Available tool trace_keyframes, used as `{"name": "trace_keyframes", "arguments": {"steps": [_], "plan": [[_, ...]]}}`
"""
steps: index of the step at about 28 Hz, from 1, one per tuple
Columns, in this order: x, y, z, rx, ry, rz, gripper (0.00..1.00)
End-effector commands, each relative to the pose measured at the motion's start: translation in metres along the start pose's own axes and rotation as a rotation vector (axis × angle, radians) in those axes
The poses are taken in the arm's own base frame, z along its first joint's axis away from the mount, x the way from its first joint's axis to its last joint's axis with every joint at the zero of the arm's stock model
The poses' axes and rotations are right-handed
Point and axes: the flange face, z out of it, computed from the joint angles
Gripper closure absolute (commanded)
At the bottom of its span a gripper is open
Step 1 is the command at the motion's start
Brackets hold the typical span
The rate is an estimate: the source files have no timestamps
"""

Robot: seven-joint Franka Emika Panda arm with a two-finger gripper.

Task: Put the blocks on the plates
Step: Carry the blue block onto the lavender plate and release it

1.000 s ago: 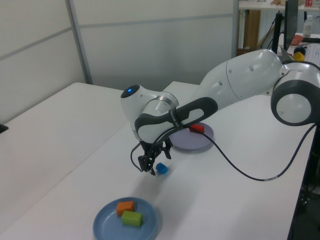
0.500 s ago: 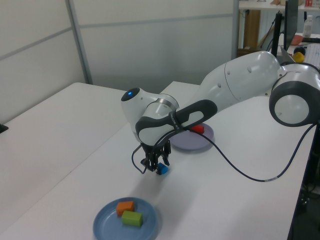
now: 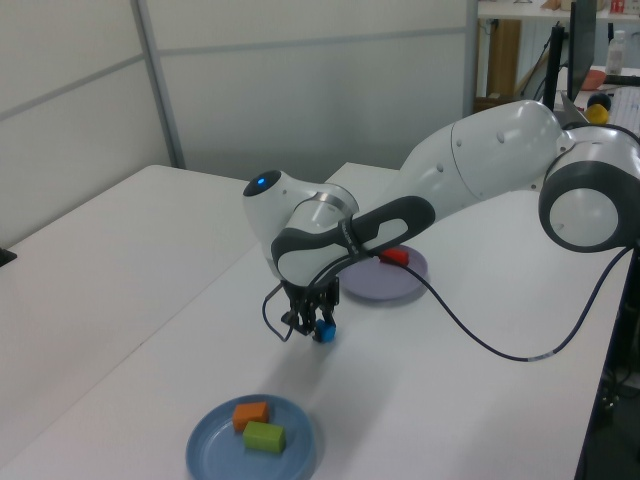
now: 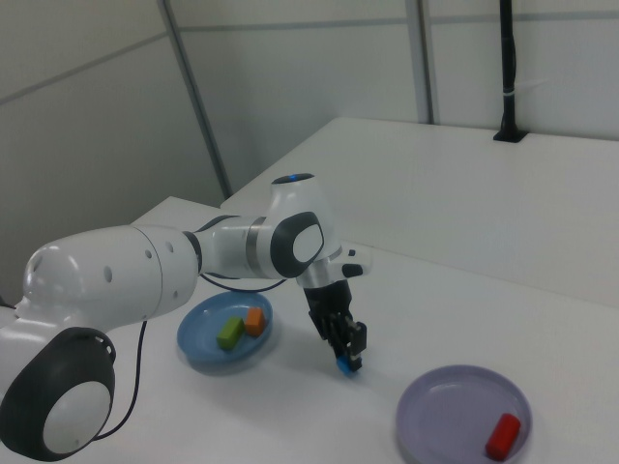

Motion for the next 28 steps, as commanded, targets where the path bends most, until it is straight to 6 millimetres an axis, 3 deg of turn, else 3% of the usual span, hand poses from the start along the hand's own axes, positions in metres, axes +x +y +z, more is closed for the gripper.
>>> {"name": "trace_keyframes", "arguments": {"steps": [1, 10, 16, 19, 20, 21, 25, 28], "plan": [[0.013, 0.038, -0.019, 0.017, 0.046, 0.065, 1.0], [0.024, 0.117, -0.019, 0.007, 0.05, 0.136, 1.0], [0.028, 0.151, -0.004, -0.009, 0.035, 0.148, 1.0], [0.028, 0.157, 0.001, -0.014, 0.027, 0.132, 1.0], [0.028, 0.158, 0.004, -0.017, 0.024, 0.128, 0.94], [0.028, 0.159, 0.006, -0.023, 0.02, 0.119, 0.78], [0.028, 0.162, 0.017, -0.027, 0.003, 0.124, 0.56], [0.029, 0.166, 0.022, -0.031, -0.003, 0.128, 0.22]]}}
